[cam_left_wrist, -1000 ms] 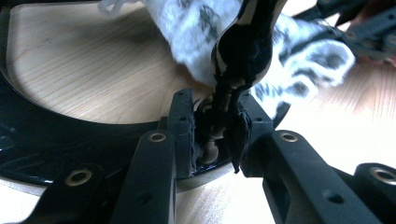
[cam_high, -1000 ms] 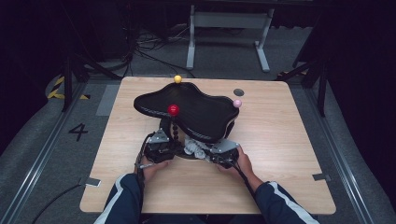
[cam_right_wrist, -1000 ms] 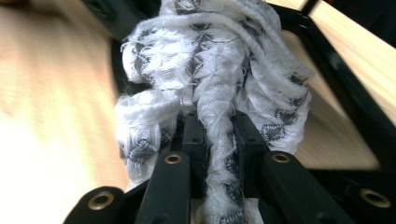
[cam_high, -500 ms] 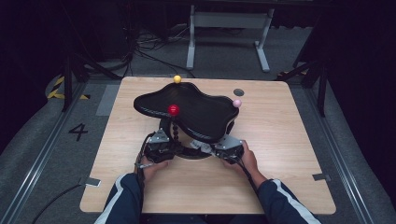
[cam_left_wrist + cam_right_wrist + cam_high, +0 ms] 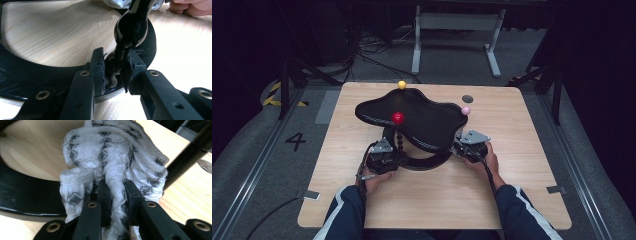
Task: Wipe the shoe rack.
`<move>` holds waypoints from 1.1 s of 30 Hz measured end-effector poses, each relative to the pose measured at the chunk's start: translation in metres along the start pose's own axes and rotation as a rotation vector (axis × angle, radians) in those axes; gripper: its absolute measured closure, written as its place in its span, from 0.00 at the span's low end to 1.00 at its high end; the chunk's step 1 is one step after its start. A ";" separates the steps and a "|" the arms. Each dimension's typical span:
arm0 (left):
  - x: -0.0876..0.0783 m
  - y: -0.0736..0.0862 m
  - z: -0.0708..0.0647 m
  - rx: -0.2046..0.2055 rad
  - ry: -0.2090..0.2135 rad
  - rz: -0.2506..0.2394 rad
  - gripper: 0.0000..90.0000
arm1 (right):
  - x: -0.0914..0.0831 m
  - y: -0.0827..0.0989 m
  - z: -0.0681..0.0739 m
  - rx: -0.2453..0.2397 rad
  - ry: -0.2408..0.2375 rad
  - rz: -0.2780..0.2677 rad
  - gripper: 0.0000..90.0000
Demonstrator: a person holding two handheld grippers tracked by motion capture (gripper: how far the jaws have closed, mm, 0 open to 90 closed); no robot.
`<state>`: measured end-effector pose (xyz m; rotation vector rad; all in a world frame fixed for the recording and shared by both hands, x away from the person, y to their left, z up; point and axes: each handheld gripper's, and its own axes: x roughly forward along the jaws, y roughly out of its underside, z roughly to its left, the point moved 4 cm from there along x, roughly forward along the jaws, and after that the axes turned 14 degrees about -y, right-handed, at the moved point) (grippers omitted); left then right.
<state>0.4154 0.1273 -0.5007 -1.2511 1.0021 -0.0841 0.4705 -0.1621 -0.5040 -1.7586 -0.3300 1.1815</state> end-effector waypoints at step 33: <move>0.002 -0.002 0.000 0.011 0.017 0.010 0.81 | 0.007 -0.010 0.059 -0.141 -0.133 -0.018 0.88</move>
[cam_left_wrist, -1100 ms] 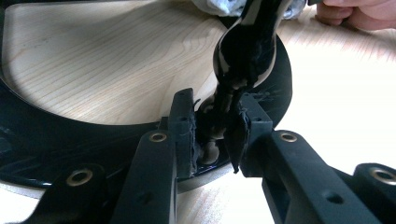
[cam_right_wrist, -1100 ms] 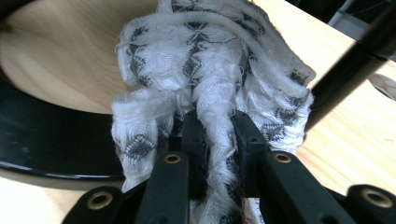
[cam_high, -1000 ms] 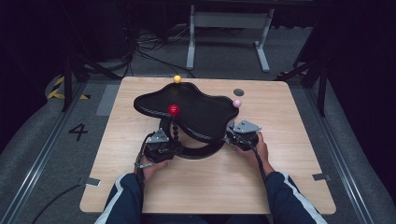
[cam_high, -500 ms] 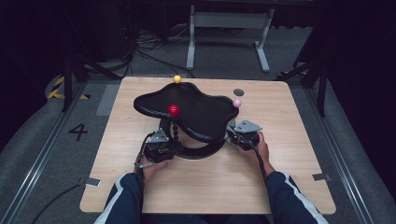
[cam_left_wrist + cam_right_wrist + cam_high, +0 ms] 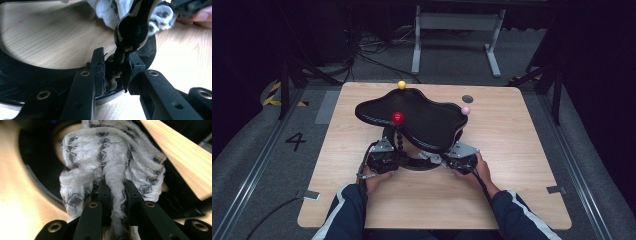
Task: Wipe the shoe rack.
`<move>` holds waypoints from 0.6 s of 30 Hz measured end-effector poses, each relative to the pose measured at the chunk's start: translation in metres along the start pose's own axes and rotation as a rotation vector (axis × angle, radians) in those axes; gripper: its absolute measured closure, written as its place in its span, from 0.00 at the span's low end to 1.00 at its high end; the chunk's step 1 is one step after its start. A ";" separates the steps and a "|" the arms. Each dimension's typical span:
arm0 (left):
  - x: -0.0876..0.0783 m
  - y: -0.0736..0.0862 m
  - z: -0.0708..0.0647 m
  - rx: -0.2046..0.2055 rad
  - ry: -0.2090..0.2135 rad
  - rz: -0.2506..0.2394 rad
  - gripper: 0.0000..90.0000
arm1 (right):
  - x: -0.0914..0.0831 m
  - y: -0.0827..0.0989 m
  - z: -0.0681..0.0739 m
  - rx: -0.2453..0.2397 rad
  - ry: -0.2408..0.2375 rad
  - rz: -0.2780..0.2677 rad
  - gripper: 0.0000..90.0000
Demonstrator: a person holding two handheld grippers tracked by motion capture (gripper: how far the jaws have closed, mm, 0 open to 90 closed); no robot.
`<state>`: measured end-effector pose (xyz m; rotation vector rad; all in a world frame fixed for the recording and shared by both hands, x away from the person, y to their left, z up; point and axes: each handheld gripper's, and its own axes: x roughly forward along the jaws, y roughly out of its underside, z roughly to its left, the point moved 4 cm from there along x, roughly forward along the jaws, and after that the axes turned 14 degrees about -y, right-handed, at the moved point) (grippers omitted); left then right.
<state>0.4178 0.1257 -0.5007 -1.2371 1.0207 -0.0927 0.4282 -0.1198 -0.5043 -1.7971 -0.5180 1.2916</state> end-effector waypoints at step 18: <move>0.001 0.000 0.001 -0.004 0.011 0.000 0.81 | -0.015 0.017 -0.046 0.117 0.129 0.011 0.87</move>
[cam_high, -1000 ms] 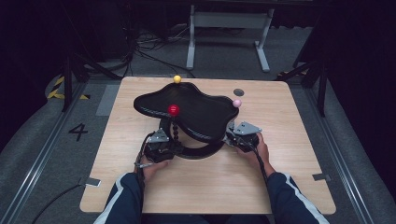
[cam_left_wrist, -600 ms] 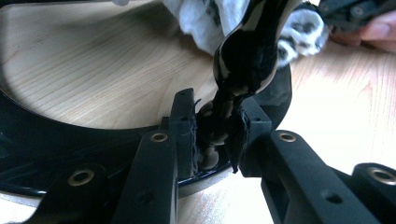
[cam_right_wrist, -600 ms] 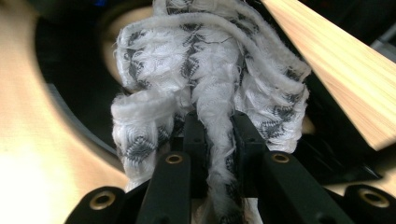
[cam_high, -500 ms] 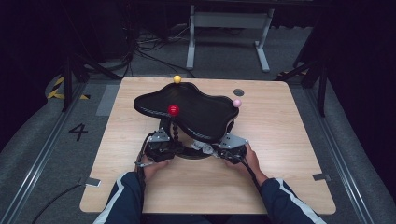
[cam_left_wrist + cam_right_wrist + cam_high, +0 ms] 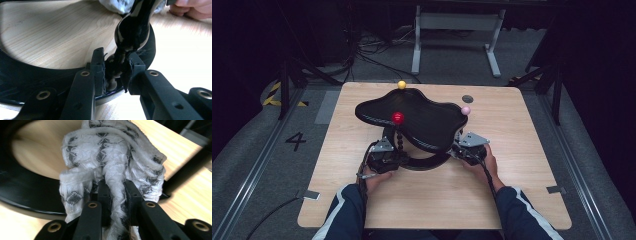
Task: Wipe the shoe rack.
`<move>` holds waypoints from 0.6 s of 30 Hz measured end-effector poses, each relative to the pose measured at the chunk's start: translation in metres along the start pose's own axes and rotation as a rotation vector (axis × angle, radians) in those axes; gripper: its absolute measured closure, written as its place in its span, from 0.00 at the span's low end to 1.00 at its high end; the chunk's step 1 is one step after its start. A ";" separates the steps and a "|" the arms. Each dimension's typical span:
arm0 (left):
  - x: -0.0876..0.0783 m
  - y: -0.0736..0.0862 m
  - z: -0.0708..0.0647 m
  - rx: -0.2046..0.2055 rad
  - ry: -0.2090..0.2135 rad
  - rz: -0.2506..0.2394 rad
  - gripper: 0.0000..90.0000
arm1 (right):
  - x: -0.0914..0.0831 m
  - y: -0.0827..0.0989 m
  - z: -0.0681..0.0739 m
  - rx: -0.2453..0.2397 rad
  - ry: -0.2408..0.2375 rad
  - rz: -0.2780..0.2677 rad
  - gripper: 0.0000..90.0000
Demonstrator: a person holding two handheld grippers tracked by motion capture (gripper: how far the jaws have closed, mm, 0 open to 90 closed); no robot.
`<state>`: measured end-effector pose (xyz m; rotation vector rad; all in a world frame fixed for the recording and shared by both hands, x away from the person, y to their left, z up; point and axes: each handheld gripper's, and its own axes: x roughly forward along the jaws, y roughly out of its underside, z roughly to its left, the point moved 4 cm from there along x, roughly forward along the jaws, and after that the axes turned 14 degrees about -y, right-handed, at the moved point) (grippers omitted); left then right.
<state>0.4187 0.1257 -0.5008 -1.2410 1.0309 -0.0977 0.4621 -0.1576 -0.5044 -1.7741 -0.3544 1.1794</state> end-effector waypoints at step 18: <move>0.002 -0.001 0.000 0.005 0.008 -0.004 0.81 | -0.010 0.010 -0.033 0.019 0.119 0.004 0.87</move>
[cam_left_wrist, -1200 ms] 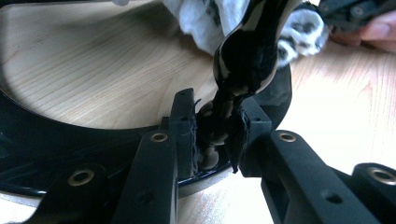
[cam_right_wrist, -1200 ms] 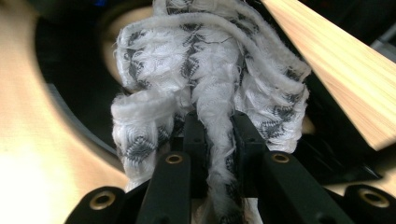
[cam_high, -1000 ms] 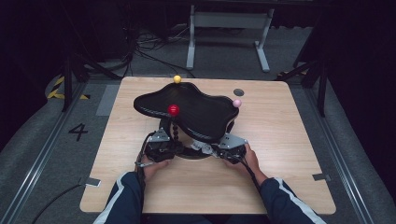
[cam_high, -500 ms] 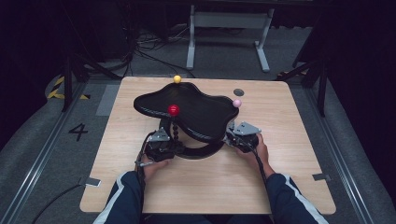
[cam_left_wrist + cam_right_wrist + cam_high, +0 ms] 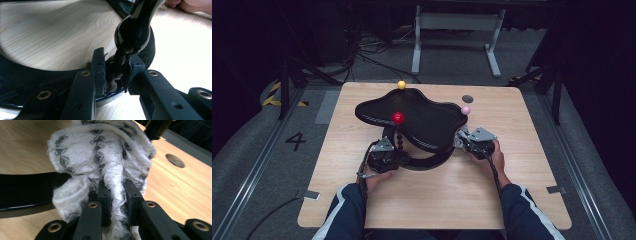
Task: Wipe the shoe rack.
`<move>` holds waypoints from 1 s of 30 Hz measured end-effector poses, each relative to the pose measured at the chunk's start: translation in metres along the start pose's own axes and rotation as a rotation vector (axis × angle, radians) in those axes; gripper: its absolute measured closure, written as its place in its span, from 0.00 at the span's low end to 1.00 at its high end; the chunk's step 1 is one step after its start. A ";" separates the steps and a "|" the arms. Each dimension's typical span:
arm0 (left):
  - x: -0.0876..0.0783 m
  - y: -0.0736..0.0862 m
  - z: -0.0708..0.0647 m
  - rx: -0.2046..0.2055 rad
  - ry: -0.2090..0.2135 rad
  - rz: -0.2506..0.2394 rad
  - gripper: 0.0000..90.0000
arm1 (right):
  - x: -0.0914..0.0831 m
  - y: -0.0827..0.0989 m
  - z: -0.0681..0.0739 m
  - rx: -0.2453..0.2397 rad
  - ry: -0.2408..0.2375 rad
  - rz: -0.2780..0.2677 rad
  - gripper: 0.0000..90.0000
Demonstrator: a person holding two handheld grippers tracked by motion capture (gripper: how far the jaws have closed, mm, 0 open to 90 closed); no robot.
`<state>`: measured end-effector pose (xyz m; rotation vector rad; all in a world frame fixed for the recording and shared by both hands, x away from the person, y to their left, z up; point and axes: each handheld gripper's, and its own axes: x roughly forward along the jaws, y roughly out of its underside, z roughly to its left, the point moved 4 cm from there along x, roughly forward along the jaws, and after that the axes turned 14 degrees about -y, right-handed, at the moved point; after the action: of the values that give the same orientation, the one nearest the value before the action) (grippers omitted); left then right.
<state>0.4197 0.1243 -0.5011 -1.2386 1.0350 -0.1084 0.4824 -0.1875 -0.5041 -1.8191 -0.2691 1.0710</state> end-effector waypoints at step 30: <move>-0.001 0.000 0.000 0.004 -0.001 0.002 0.81 | 0.013 -0.018 0.049 -0.086 -0.166 -0.006 0.87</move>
<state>0.4188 0.1246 -0.5010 -1.2340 1.0352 -0.1079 0.4570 -0.1403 -0.5037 -1.8063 -0.4253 1.2245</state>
